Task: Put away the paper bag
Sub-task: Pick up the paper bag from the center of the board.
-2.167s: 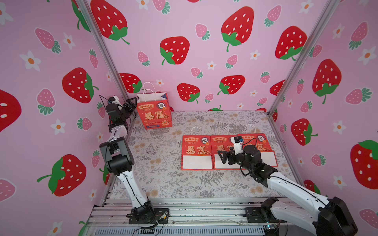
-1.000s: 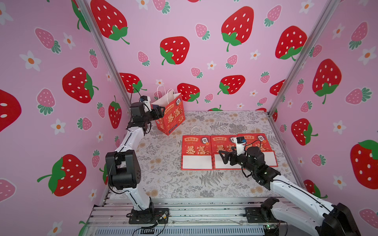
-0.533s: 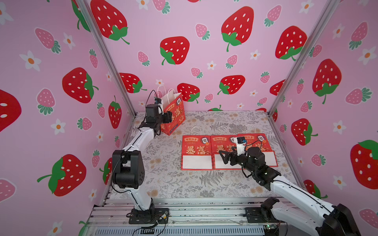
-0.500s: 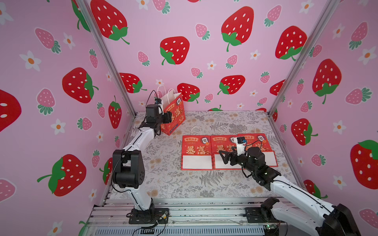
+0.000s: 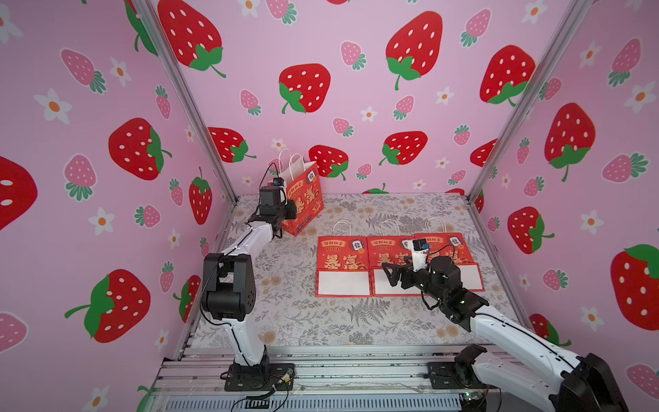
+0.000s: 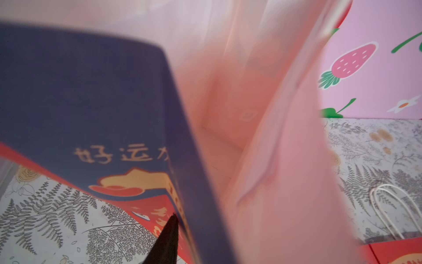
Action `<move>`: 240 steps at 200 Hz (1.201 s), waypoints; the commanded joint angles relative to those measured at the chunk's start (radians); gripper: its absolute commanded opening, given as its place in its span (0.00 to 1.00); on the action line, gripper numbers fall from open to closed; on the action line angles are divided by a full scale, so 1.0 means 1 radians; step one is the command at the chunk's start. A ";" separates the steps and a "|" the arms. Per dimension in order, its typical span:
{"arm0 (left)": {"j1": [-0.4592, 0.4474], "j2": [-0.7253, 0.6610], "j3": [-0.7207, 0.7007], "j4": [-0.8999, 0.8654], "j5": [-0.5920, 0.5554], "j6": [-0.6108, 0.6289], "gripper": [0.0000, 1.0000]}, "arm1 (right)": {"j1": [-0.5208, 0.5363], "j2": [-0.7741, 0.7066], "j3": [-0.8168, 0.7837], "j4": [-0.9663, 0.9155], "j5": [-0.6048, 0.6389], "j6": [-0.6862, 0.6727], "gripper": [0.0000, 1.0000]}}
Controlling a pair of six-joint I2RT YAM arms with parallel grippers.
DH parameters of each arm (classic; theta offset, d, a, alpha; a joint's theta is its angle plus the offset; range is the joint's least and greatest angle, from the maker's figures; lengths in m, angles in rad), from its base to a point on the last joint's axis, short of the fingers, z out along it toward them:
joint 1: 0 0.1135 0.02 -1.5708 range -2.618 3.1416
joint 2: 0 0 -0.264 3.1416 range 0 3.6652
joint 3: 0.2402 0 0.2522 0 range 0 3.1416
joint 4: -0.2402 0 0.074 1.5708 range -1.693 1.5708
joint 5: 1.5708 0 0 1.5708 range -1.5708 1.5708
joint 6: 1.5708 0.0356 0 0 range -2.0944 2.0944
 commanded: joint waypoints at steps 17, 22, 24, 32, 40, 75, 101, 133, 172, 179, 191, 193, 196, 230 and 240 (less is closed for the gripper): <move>-0.005 -0.003 0.029 0.015 0.014 0.002 0.24 | -0.007 0.007 0.014 0.011 -0.017 0.005 0.99; -0.006 -0.002 0.029 0.015 0.016 0.002 0.22 | -0.007 0.007 0.015 0.012 -0.017 0.005 0.99; -0.007 -0.002 0.029 0.014 0.016 0.002 0.21 | -0.008 0.006 0.015 0.012 -0.017 0.006 0.99; -0.007 -0.003 0.029 0.015 0.020 0.003 0.17 | -0.009 0.007 0.015 0.011 -0.017 0.006 0.99; -0.007 -0.005 0.029 0.015 0.027 0.007 0.14 | -0.009 0.007 0.014 0.013 -0.018 0.006 0.99; -0.010 -0.029 0.021 0.012 0.095 0.017 0.07 | -0.011 0.007 0.017 0.013 -0.025 0.004 0.99; -0.018 -0.084 0.001 -0.013 0.114 0.017 0.00 | -0.014 0.018 0.025 0.009 -0.035 0.004 0.99; -0.036 -0.194 -0.088 -0.021 0.136 0.003 0.00 | -0.015 0.024 0.029 0.007 -0.038 0.007 0.99; -0.047 -0.362 -0.201 -0.016 0.200 -0.077 0.00 | -0.021 0.019 0.023 0.008 -0.036 0.015 0.99; -0.051 -0.388 -0.216 -0.015 0.213 -0.093 0.00 | -0.023 0.024 0.026 0.006 -0.038 0.017 0.99; -0.062 -0.436 -0.247 -0.009 0.235 -0.132 0.00 | -0.025 0.026 0.028 0.007 -0.043 0.018 0.99; -0.063 -0.443 -0.255 -0.006 0.241 -0.140 0.00 | -0.024 0.025 0.029 0.007 -0.043 0.018 0.99; -0.064 -0.455 -0.268 0.002 0.252 -0.155 0.00 | -0.024 0.025 0.028 0.009 -0.043 0.019 0.99; -0.070 -0.567 -0.355 0.064 0.386 -0.248 0.00 | -0.024 0.012 0.016 0.009 -0.027 0.033 1.00; -0.070 -0.579 -0.330 0.018 0.414 -0.231 0.00 | -0.024 0.009 0.013 0.007 -0.020 0.035 1.00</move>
